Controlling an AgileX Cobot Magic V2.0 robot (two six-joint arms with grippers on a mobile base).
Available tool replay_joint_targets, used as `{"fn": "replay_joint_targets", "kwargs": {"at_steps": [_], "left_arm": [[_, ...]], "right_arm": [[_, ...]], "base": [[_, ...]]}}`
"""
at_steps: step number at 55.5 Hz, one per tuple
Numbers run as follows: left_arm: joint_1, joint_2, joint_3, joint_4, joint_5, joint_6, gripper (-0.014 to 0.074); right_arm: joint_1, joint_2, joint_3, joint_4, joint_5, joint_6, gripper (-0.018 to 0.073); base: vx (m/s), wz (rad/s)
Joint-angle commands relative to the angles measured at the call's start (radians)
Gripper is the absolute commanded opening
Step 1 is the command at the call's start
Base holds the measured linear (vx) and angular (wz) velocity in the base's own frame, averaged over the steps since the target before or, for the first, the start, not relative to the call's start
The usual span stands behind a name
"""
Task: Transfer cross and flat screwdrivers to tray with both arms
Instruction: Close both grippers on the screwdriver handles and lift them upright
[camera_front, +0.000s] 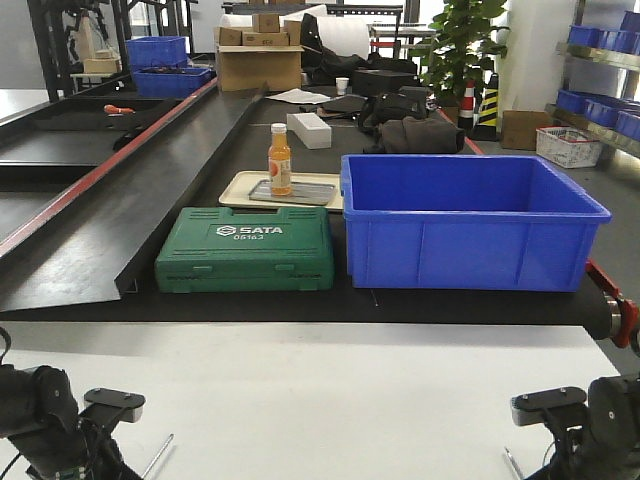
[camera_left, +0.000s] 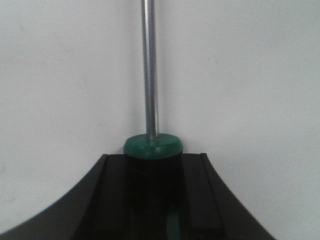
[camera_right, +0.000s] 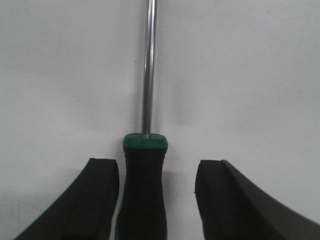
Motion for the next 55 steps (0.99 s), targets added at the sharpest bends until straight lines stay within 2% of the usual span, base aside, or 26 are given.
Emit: {"fn": "replay_joint_targets", "kwargs": {"at_steps": [1, 18, 29, 34, 44, 51, 55], "left_arm": [[-0.004, -0.031, -0.012, -0.036, -0.007, -0.012, -0.0006], [-0.004, -0.031, -0.012, -0.036, -0.013, -0.012, -0.0006], [-0.004, -0.031, -0.012, -0.036, -0.013, -0.012, -0.0006], [-0.004, -0.031, -0.012, -0.036, -0.01, -0.012, -0.0006], [-0.004, -0.032, -0.012, -0.036, -0.003, -0.012, -0.0006], [-0.004, -0.048, -0.012, -0.036, -0.011, -0.012, -0.0003], [-0.004, -0.074, -0.012, -0.036, -0.027, -0.012, -0.0003]], "right_arm": [[-0.005, -0.02, -0.028, -0.005, -0.029, -0.025, 0.0436], [-0.005, 0.036, -0.028, 0.001, -0.051, -0.025, 0.0424], [-0.004, 0.051, -0.028, 0.033, -0.052, -0.025, 0.037], [-0.004, 0.051, -0.028, 0.033, -0.046, -0.025, 0.0314], [-0.004, 0.045, -0.028, 0.051, 0.005, -0.025, 0.0127], [-0.004, 0.01, -0.028, 0.055, -0.007, -0.025, -0.0016], [-0.004, -0.028, -0.028, 0.068, -0.032, -0.026, -0.0013]], "base": [[0.0, 0.0], [0.0, 0.0], [0.0, 0.0], [0.0, 0.0], [0.0, 0.0], [0.0, 0.0], [0.0, 0.0]]}}
